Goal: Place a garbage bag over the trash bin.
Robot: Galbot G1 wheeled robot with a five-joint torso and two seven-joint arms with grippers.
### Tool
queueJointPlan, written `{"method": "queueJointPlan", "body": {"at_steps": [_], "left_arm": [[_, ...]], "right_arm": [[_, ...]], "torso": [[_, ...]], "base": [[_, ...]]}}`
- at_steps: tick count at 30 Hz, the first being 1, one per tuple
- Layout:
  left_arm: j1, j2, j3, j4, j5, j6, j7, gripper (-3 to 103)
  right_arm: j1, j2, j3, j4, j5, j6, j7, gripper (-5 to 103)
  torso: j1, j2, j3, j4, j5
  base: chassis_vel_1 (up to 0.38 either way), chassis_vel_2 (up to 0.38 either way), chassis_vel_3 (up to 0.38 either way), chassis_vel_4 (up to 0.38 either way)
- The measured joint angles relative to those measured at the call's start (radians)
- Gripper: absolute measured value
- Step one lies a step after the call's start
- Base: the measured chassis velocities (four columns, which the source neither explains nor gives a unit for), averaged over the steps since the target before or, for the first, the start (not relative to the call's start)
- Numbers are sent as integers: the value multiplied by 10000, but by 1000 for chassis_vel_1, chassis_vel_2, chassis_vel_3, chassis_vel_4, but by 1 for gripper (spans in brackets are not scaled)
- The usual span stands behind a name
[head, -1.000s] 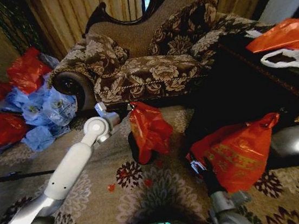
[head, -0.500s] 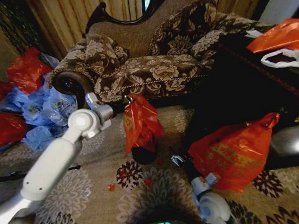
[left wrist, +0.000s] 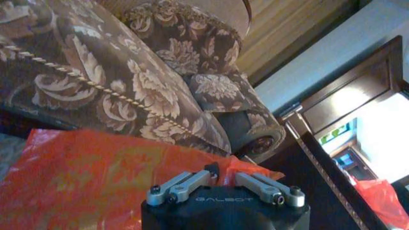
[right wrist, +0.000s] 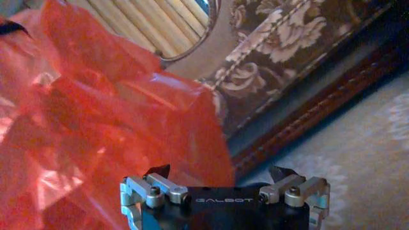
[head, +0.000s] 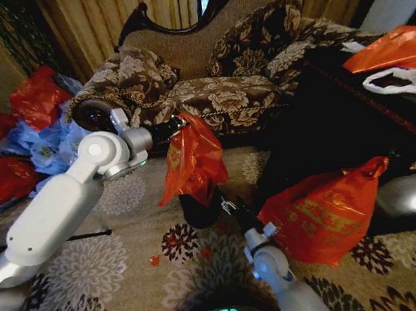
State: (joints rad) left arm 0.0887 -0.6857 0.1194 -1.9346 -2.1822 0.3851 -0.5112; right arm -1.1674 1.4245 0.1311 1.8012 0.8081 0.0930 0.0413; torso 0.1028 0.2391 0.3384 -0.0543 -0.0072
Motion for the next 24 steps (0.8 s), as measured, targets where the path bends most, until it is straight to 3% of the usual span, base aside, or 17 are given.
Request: {"method": "queueJointPlan", "body": {"at_steps": [10, 24], "left_arm": [[-454, -305, 349, 242, -124, -84, -136, 0], [-293, 393, -11, -287, -502, -53, -69, 0]], "right_arm": [[667, 313, -182, -511, 239, 3, -249, 100], [1426, -27, 13, -1053, 535, -50, -127, 100]], "torso": [[0, 0, 0, -1, 0], [-1, 0, 0, -2, 0]], "base": [[0, 0, 0, 0], [0, 0, 0, 0]]}}
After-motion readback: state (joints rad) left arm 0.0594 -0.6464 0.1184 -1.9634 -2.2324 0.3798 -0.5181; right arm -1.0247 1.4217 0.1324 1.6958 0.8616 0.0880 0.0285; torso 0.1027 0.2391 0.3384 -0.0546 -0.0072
